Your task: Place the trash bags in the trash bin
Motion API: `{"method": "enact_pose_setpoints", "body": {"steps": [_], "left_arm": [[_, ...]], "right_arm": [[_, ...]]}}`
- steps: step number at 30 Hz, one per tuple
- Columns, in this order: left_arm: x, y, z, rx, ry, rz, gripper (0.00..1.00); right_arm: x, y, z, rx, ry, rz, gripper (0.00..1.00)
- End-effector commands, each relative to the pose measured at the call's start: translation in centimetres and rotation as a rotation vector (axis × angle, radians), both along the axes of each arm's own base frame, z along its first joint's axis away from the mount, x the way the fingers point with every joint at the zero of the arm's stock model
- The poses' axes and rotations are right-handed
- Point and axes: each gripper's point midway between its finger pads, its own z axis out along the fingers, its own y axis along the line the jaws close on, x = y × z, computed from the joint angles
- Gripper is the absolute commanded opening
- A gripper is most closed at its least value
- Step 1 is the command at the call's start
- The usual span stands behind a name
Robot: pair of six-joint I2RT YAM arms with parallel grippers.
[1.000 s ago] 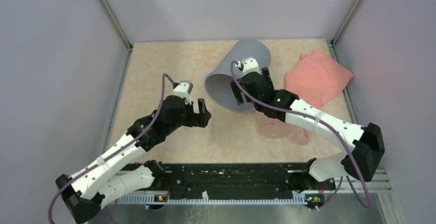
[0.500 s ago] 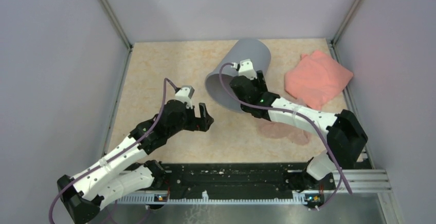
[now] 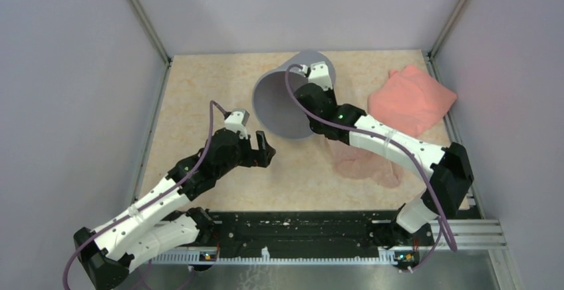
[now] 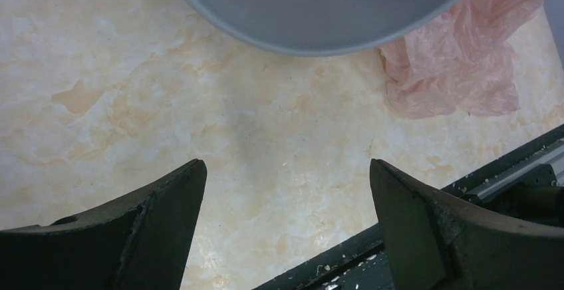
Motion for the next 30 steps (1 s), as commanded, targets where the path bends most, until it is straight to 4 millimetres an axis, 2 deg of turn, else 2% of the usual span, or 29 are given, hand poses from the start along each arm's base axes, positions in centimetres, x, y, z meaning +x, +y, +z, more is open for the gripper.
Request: {"method": "enact_pose_setpoints", "body": {"steps": [1,9,15,21,30], "left_arm": [[1.9,0.3,4.0,-0.034,-0.118,0.061,0.98],[1.8,-0.2,6.8,-0.063,-0.153,0.026,0.98],[1.5,-0.5,8.0,-0.071,-0.172,0.000,0.99],[1.3,-1.1,8.3,-0.083,-0.165,-0.035,0.98],[0.7,-1.1,7.7,-0.082,-0.144,-0.052,0.99]], "right_arm": [[-0.5,1.1,5.2,0.186,-0.013,0.030,0.00],[1.2,1.1,7.8,0.377,0.133,0.075,0.00],[3.5,0.0,8.0,0.435,0.206,0.054,0.00],[7.6,-0.4,8.5,0.560,0.141,0.064,0.00],[14.4,-1.4,8.4,0.625,0.076,-0.006,0.00]]}}
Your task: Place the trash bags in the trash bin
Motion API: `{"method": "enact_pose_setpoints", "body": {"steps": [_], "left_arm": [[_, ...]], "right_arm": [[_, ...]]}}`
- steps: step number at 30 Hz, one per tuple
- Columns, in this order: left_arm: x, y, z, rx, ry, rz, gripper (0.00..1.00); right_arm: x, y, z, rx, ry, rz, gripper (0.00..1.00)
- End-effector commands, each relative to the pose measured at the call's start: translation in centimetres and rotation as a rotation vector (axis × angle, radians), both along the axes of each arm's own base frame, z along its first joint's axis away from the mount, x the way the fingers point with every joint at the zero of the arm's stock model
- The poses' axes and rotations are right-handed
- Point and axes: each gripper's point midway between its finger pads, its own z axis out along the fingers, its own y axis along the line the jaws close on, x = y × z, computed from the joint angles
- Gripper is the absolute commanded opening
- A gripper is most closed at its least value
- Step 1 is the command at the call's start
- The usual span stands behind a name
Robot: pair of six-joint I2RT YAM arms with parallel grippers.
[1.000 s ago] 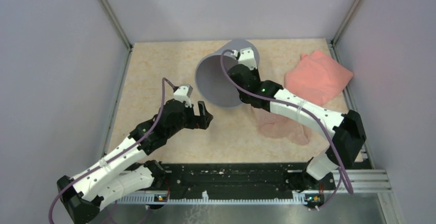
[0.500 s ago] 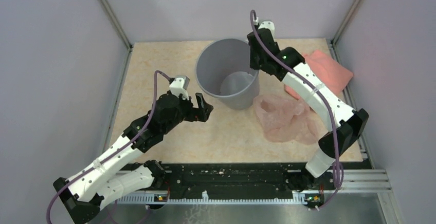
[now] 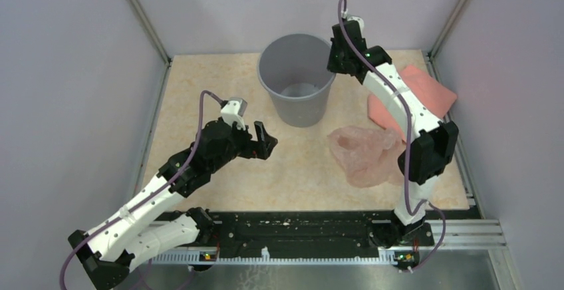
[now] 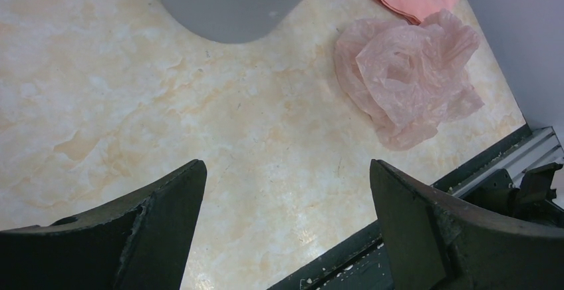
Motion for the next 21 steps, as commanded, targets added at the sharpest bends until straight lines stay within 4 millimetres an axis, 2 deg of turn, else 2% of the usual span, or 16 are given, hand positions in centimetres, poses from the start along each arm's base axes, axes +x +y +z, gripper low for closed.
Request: {"method": "enact_pose_setpoints", "body": {"steps": [1,5,11,17,19,21], "left_arm": [[-0.2,-0.3,1.7,-0.029,-0.030,-0.021,0.98],[-0.5,0.0,1.4,-0.020,-0.018,-0.020,0.98],[-0.7,0.1,0.7,-0.011,0.003,-0.021,0.98],[-0.5,0.7,-0.3,0.004,0.025,0.019,0.98],[-0.5,0.7,-0.6,0.005,0.032,0.020,0.98],[-0.4,0.6,-0.9,0.011,0.039,0.021,0.98]], "right_arm": [[5.0,1.0,4.5,0.127,-0.151,-0.033,0.00],[7.9,1.0,3.0,0.129,-0.134,-0.056,0.00],[10.6,0.6,3.3,0.153,-0.182,-0.077,0.02],[10.8,1.0,3.7,0.162,-0.185,-0.029,0.26],[10.4,1.1,3.8,0.166,-0.179,-0.011,0.36],[9.9,1.2,4.1,0.168,-0.179,0.009,0.51]]}}
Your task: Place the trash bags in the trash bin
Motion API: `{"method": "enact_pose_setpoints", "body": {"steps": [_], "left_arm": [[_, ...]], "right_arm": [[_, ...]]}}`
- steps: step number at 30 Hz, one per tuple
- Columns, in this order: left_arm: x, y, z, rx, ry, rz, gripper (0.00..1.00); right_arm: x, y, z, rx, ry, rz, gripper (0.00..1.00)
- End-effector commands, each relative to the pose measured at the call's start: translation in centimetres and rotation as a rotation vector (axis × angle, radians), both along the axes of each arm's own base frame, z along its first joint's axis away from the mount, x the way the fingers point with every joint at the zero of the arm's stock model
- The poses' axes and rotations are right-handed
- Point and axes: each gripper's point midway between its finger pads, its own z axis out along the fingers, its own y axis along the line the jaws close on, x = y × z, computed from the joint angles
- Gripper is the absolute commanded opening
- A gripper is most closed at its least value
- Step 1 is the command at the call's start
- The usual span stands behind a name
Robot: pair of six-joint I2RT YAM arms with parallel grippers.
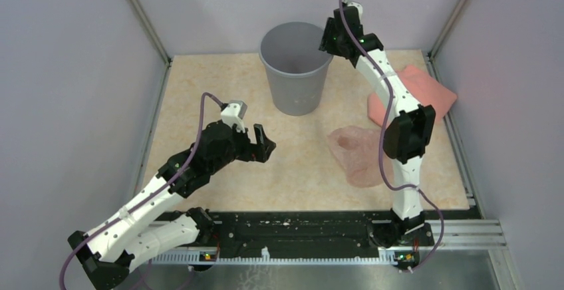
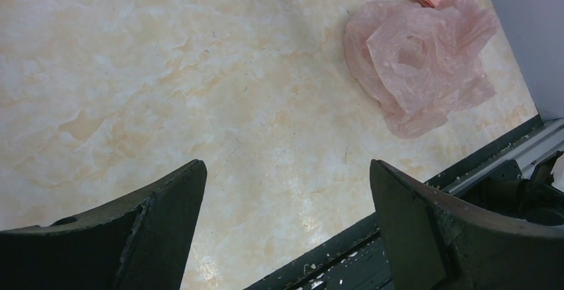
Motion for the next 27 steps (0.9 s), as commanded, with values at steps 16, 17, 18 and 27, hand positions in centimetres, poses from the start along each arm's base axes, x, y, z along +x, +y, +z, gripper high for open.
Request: {"method": "enact_pose_setpoints", "body": {"steps": [16,17,18,27], "left_arm": [[0.0,-0.9,-0.1,-0.031,-0.024,-0.042,0.98],[0.0,-1.1,-0.1,-0.034,-0.027,-0.050,0.98],[0.0,-1.2,-0.1,-0.039,-0.032,-0.058,0.98],[-0.7,-4.3,-1.2,-0.091,-0.002,-0.201,0.98]], "right_arm": [[-10.3,-0.9,10.6,0.075,-0.193,0.174,0.99],[-11.2,-1.1,10.3,0.075,-0.189,0.177,0.99],[-12.6,-1.4,10.9,0.082,-0.206,0.179,0.99],[-22.5,-3.5,5.6,0.047,-0.142,0.175,0.98]]}}
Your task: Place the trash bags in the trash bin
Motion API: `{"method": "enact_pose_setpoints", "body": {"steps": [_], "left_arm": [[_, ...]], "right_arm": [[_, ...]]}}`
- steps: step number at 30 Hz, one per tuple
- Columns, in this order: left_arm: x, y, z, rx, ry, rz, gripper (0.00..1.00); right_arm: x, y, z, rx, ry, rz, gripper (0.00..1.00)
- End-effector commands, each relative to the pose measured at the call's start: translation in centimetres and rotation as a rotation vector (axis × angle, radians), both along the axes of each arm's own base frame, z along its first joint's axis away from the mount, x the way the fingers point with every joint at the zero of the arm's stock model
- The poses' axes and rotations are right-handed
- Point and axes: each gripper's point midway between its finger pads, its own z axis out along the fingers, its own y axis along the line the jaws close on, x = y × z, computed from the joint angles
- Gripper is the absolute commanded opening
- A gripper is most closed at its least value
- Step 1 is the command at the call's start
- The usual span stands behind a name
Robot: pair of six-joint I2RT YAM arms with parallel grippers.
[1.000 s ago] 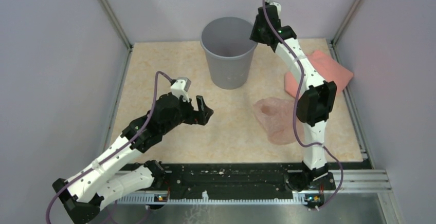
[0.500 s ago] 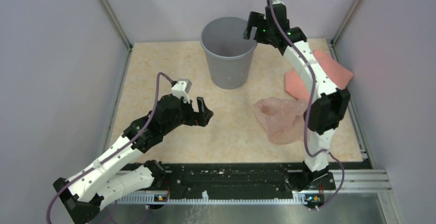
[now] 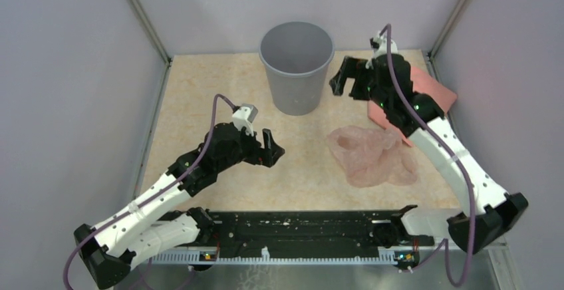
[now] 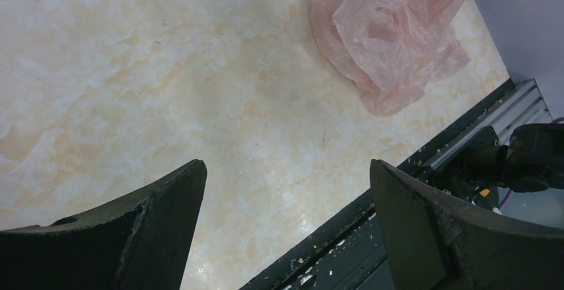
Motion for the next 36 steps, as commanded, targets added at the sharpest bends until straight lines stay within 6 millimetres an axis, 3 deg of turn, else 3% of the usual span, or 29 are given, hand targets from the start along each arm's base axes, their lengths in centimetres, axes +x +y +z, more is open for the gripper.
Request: {"method": "enact_pose_setpoints", "body": {"steps": [1,7,15,20,28,36], "left_arm": [[-0.2,-2.6,0.3,-0.071,-0.013,-0.112,0.98],[0.1,-4.1,-1.4,-0.074,0.028,-0.146,0.98],[1.7,-6.4,-2.9,-0.095,0.045,-0.163,0.98],[5.0,-9.2,-3.7,-0.094,0.024,-0.152,0.97],[9.3,-16.2,-5.8,-0.099,0.063,-0.245,0.94],[10.3,-20.8,-7.8,-0.137,0.109,-0.326,0.90]], "right_arm": [[-3.7,-1.1,-2.9,-0.027,0.030,-0.020,0.98],[-8.4,-3.5,-8.0,-0.068,0.117,-0.035,0.94],[-9.9,-6.3,-14.1,-0.182,0.211,-0.115,0.91],[-9.9,-8.9,-15.5,-0.237,0.211,-0.252,0.91],[-10.7,-10.4,-16.7,-0.260,0.225,-0.311,0.91],[-11.0,-10.7,-17.2,-0.246,0.235,-0.338,0.92]]}}
